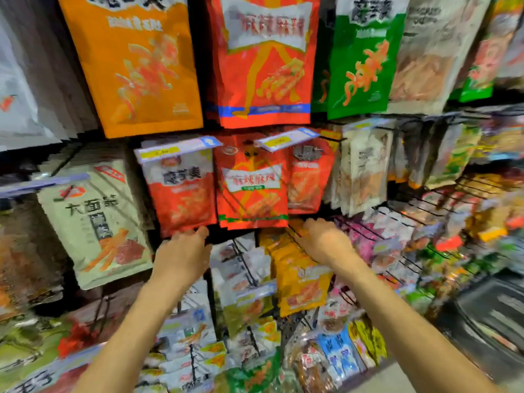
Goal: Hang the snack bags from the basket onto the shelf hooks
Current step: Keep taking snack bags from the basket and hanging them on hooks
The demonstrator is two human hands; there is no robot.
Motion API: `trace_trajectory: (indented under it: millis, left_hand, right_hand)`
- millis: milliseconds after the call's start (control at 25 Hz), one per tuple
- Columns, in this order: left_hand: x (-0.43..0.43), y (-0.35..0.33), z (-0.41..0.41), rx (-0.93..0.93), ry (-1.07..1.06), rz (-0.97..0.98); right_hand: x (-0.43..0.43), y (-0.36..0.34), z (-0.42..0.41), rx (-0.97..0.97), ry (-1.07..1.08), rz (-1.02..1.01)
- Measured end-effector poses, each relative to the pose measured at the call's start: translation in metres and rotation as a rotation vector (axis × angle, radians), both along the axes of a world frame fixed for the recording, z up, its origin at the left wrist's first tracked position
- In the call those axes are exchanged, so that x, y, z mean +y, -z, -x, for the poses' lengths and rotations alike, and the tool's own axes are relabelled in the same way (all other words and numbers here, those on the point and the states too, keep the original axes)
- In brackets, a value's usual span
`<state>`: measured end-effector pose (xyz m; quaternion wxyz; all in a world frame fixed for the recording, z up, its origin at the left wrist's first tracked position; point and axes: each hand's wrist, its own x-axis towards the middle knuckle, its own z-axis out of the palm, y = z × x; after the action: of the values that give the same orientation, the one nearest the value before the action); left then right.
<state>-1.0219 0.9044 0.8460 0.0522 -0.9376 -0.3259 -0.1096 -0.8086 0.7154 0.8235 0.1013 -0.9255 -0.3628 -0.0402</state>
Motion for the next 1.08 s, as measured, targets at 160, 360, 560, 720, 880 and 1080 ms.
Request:
trace_trajectory:
  millis: [160, 360, 560, 720, 880, 1080]
  left_hand:
    - [-0.046, 0.006, -0.052, 0.039, 0.185, 0.017]
    - [-0.116, 0.010, -0.123, 0.121, 0.314, -0.054]
    - [-0.210, 0.000, -0.204, 0.098, 0.483, -0.090]
    - [-0.297, -0.004, -0.272, 0.081, 0.599, -0.093]
    - [-0.383, -0.001, -0.324, 0.086, 0.713, -0.078]
    - [-0.482, 0.008, -0.385, 0.129, 0.847, -0.077]
  right_hand:
    - [-0.059, -0.004, 0.001, -0.128, 0.092, 0.103]
    - [-0.156, -0.005, -0.038, -0.081, 0.251, 0.228]
    - [-0.271, -0.012, -0.079, -0.067, 0.350, 0.198]
    - [-0.363, -0.012, -0.108, -0.053, 0.427, 0.204]
    - [-0.450, -0.005, -0.128, -0.048, 0.509, 0.188]
    - [-0.545, 0.011, -0.153, 0.024, 0.633, 0.197]
